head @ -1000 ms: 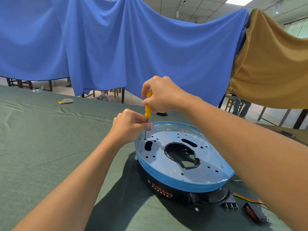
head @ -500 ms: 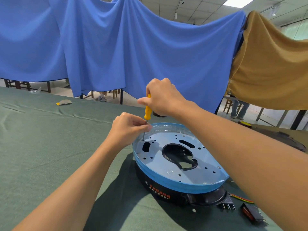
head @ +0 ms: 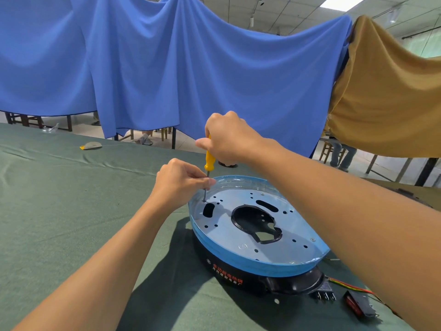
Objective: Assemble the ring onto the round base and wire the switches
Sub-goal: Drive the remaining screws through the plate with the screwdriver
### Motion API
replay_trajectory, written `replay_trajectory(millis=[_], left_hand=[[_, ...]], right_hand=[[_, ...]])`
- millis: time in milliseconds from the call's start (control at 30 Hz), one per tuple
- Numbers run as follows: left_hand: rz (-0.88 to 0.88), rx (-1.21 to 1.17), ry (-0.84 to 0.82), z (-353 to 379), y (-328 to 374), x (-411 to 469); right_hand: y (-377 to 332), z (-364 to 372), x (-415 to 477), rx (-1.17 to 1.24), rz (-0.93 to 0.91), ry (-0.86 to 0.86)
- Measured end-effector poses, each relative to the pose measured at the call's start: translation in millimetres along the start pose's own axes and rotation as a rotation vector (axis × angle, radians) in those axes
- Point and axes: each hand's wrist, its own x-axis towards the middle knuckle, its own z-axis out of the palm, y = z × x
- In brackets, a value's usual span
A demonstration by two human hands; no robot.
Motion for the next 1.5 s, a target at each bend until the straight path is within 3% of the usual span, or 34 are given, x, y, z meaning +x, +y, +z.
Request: replay_trajectory(millis=[133, 367, 533, 700, 833, 1100, 1333, 1500], left_hand=[[-0.02, -0.02, -0.032, -2.0, -2.4, 2.4], [-0.007, -0.01, -0.065, 3.3, -2.6, 0.5], [-0.028, -0.038, -0.069, 1.0, -3.5, 0.2], [-0.008, -0.025, -0.089, 3.6, -3.4, -0.5], [0.011, -0.024, -0.119, 4.2, -6.0, 0.9], [0.008, -0.022, -0.107, 4.0, -9.3, 1.9], [-0.003, -0.027, -0.089, 3.8, -9.1, 1.3], [-0.014, -0.01, -0.103, 4.3, -7.3, 0.8]], right_hand=[[0.9, -7.0, 4.2, 0.031, -0.065, -0.16], [4.6, 6.0, 4.6, -0.06, 0.107, -0.091], [2.2, -4.3, 5.4, -0.045, -0.032, -0.249], [6.6, 5.8, 4.3, 0.0, -0.005, -0.11], [7.6, 6.4, 7.0, 0.002, 0.076, -0.169], [-6.4, -12.1, -1.6, -0.055, -0.083, -0.266], [-19.9, -9.3, 13.4, -0.237, 0.03, -0.346], [-15.6, -12.3, 10.8, -0.188, 0.118, -0.445]])
